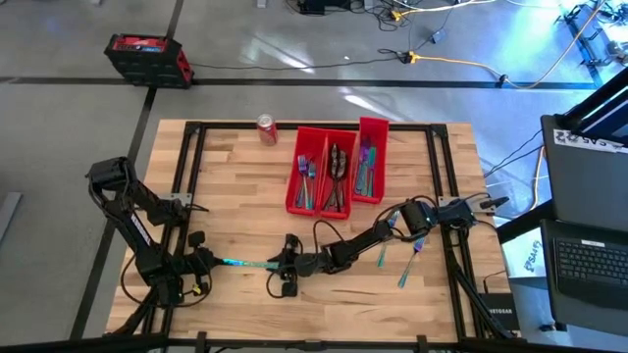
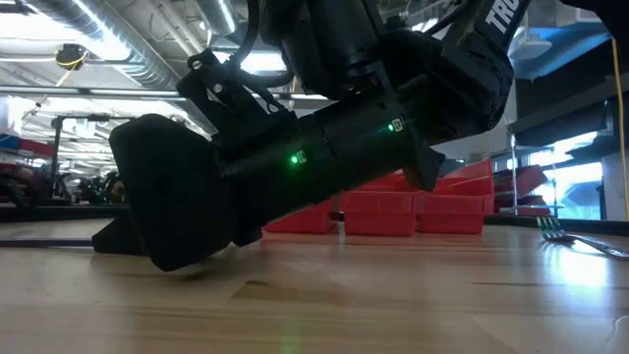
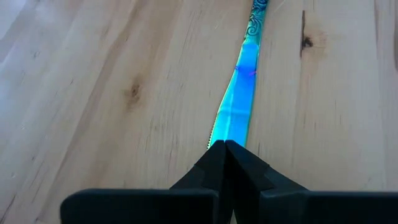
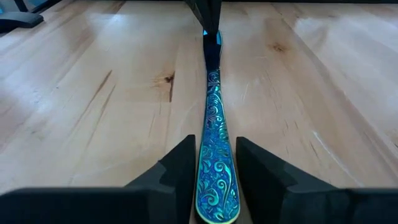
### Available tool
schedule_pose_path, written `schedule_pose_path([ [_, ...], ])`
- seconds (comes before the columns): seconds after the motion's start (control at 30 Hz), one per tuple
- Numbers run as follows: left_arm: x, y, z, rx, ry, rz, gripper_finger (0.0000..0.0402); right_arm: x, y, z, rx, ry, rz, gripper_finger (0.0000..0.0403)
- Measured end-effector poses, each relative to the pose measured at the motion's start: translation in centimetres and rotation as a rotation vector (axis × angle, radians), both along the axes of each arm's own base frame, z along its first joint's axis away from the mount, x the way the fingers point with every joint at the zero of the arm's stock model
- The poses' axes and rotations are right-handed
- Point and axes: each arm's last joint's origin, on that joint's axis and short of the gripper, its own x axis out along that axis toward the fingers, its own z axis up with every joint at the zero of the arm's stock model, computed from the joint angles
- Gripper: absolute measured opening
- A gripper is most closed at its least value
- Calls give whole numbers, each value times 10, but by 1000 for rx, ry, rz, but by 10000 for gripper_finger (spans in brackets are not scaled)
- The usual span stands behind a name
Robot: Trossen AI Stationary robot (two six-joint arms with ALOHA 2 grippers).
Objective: Sort silverware
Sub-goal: Put the purple table knife into the right red bin
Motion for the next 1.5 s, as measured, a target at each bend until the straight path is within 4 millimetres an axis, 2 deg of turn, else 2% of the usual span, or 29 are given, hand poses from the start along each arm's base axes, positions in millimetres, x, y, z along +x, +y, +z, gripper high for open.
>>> schedule_pose_path([
  [0.37,0,0,0,0,0,0,0,0,0,0,1,1,0,95],
  [0.57,0,0,0,0,0,0,0,0,0,0,6,1,-1,60],
  [0.77,0,0,0,1,-15,-1,0,0,0,0,5,1,-5,60],
  [0.9,1,-1,1,5,-19,-5,0,0,0,0,-2,-1,-10,74],
  [1.07,2,-3,3,40,-17,-47,0,0,0,0,-2,-1,-12,59],
  [1.37,5,-8,9,56,-104,-50,0,0,0,0,-4,-2,-11,64],
  [1.5,8,-11,14,80,-199,-44,0,0,0,0,-4,-2,-11,59],
])
